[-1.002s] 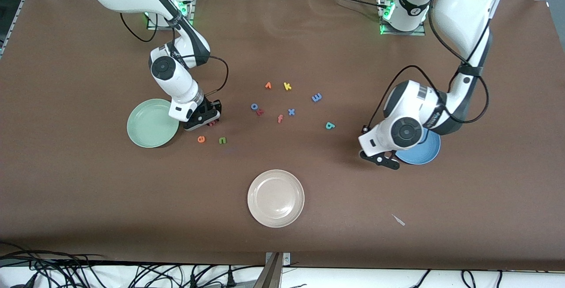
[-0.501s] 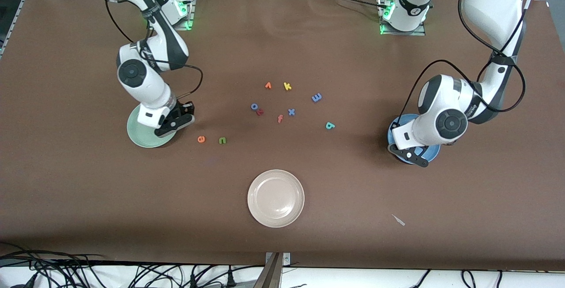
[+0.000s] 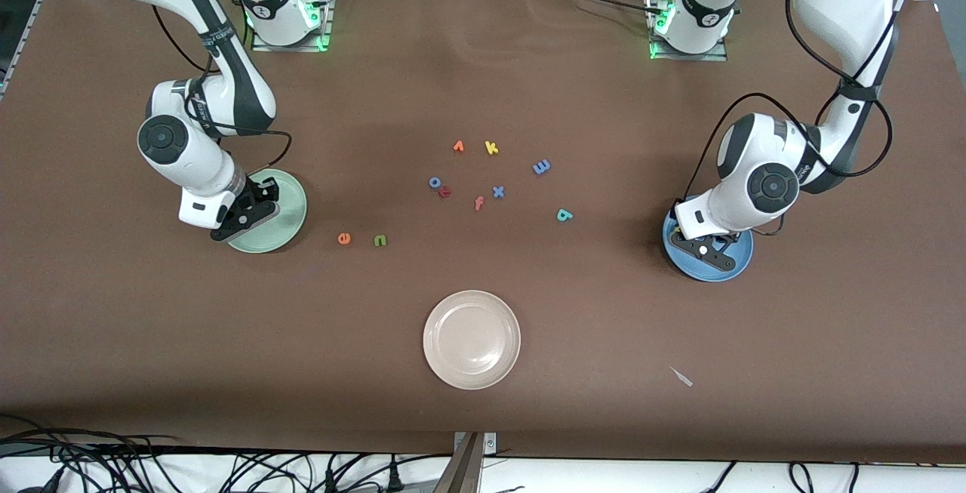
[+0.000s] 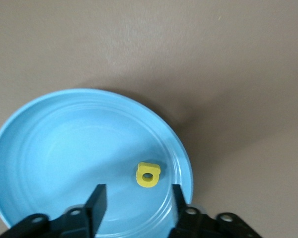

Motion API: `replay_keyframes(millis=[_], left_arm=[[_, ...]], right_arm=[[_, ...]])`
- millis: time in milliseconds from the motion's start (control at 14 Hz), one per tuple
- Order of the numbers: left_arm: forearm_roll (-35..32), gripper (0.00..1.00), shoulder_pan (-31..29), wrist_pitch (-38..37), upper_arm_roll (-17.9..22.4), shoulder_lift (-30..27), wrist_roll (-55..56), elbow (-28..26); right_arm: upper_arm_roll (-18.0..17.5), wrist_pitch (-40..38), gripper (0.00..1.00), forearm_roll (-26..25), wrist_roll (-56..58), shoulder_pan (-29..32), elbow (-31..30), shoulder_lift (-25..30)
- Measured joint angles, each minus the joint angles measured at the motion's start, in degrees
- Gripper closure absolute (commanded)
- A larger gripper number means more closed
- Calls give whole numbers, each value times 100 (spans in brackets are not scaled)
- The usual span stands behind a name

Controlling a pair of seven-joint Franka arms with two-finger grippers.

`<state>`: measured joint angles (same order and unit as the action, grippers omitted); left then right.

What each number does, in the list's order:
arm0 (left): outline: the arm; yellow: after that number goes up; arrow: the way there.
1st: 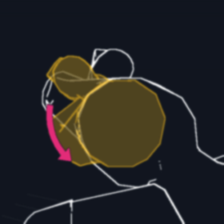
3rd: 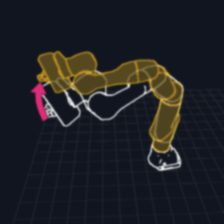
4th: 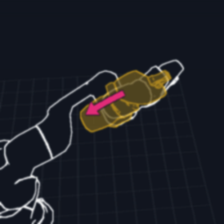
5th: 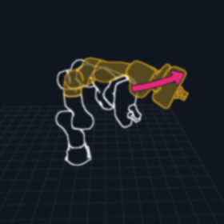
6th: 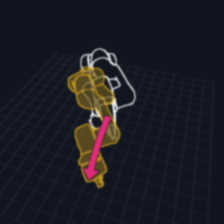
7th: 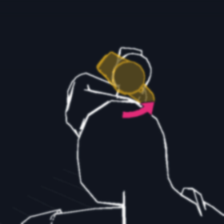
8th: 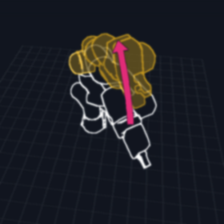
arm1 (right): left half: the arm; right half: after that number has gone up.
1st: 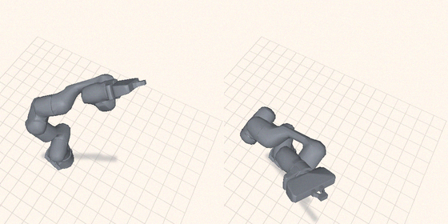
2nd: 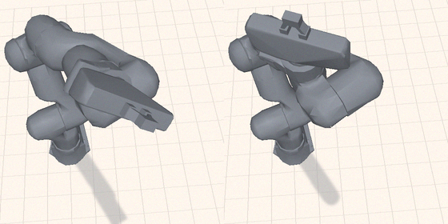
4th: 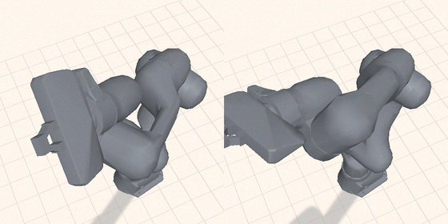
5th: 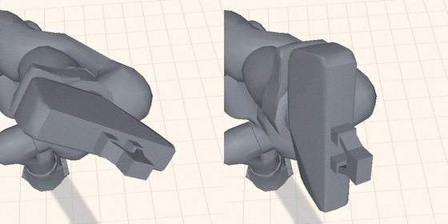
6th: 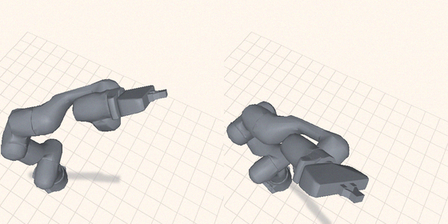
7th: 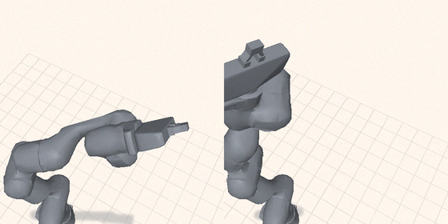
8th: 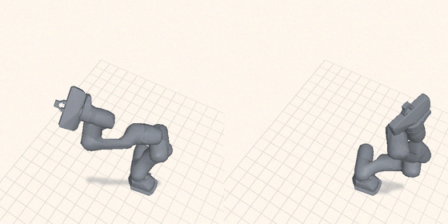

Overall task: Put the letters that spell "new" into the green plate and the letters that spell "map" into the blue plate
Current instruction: 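Grasp the orange e and teal b with the right and left grippers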

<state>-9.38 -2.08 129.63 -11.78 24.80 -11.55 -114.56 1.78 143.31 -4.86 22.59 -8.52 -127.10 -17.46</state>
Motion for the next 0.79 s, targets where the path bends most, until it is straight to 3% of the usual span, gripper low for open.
replay_keyframes(millis=[358,788], left_arm=[[0,0,657,-149,-170,-5,1964,120],[0,0,1468,354,-264,380,4281,226]], right_arm=[[-69,3,32,59,-113,-39,0,0],[-540,9,31,285,-991,-97,381,-186]])
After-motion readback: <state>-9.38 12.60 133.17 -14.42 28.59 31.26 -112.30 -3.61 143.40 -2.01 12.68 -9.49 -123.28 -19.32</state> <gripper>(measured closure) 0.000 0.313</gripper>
